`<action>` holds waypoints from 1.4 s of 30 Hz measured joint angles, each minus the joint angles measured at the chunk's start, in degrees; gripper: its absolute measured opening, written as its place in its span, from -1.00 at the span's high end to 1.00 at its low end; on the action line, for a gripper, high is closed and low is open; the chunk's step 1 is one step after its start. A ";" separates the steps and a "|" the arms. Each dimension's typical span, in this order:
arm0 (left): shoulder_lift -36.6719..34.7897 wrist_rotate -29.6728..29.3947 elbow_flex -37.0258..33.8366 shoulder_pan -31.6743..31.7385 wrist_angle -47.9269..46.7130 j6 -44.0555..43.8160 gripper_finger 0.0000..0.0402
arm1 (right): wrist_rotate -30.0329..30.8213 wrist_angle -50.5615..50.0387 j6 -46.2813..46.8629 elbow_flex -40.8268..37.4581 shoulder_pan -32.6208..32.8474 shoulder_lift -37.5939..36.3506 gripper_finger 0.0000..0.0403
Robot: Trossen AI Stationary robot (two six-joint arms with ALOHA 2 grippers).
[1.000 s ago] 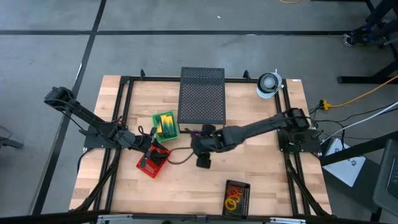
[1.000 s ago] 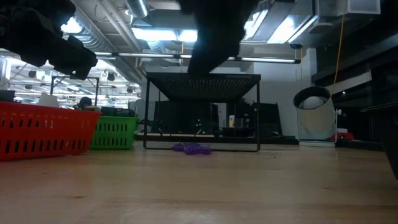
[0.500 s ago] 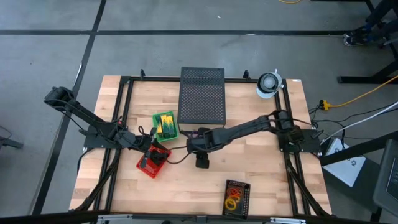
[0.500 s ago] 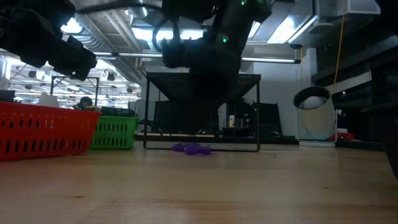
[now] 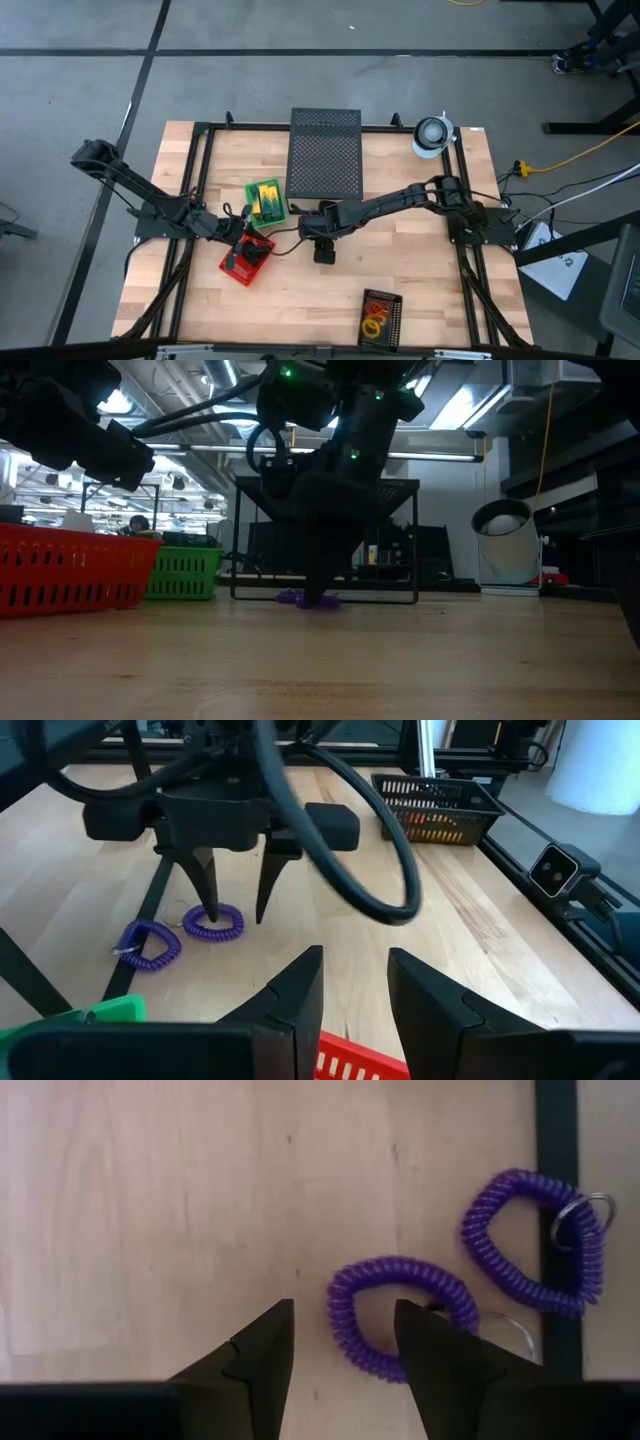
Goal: Pick & Place Office Desk Supplies
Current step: Put the purple spring keychain into the black bin
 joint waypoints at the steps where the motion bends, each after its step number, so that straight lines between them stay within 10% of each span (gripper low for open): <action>1: 0.01 0.00 0.00 0.02 -0.12 -0.02 0.45 | -0.13 0.00 0.00 0.00 -0.16 0.00 0.14; 22: -0.01 0.00 0.00 0.00 -0.68 -0.60 0.45 | -4.80 2.22 0.18 -1.84 0.50 0.90 0.93; 42: -0.01 0.11 0.02 0.00 -0.63 -0.20 0.45 | -4.93 -4.65 1.60 11.14 11.12 -0.91 0.99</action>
